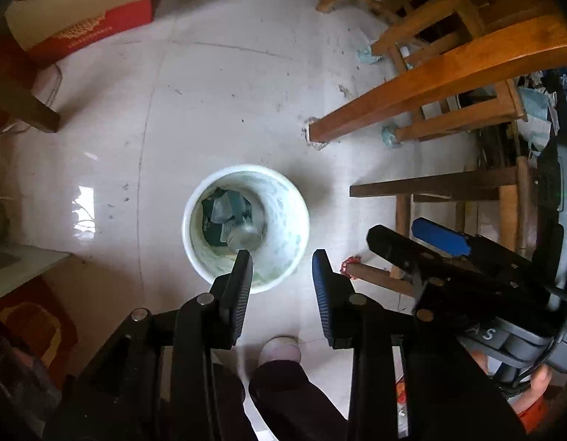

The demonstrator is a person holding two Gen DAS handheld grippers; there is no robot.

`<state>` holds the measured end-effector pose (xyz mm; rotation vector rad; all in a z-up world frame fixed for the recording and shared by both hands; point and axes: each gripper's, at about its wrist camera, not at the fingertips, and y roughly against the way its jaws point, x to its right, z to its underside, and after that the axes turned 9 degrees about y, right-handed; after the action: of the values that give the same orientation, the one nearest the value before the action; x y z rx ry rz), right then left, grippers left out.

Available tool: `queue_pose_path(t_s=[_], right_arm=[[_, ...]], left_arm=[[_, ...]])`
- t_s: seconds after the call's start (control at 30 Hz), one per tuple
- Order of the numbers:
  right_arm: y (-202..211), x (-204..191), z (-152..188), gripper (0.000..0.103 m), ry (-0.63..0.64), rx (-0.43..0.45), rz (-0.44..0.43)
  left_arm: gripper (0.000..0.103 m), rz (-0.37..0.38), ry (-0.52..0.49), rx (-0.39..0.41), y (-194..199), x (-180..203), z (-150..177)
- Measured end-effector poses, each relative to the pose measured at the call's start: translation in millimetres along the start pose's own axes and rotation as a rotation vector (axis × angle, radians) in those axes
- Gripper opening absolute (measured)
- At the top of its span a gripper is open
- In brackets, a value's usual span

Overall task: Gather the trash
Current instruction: 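Open both tools to drop the lid and bag into the bucket, then raise both tools back toward the table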

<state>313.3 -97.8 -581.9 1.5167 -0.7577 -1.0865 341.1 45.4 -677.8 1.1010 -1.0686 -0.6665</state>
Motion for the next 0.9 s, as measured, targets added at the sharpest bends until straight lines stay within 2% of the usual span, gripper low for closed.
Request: queue_pose_path(t_s=[0.07, 0.27, 0.4, 0.6, 0.83, 0.9], right_arm=[[13.3, -3.9, -2.7, 0.062, -0.002, 0.014, -0.007], [86.9, -23.8, -8.8, 0.062, 0.010, 0.072, -0.021], [153.7, -40.0, -9.1, 0.062, 0.038, 0.134, -0.015], [247.9, -61.5, -8.3, 0.062, 0.087, 0.245, 0.003], [357.8, -83.5, 3.0, 0.062, 0.125, 0.411, 0.055], [392.7, -91.7, 10.8, 0.062, 0.122, 0.473, 0.063]], left_arm=[[0.032, -0.002, 0.001, 0.016, 23.6, 7.0, 2.0], [0.032, -0.020, -0.023, 0.091, 111.6, 34.2, 8.6], [0.032, -0.029, -0.051, 0.166, 179.0, 60.8, 17.5], [0.032, -0.059, -0.123, 0.338, 289.6, 106.2, 37.1], [0.032, 0.013, -0.178, 0.513, 411.6, 141.6, 58.5], [0.036, 0.024, -0.203, 0.572, 447.0, 150.5, 67.1]])
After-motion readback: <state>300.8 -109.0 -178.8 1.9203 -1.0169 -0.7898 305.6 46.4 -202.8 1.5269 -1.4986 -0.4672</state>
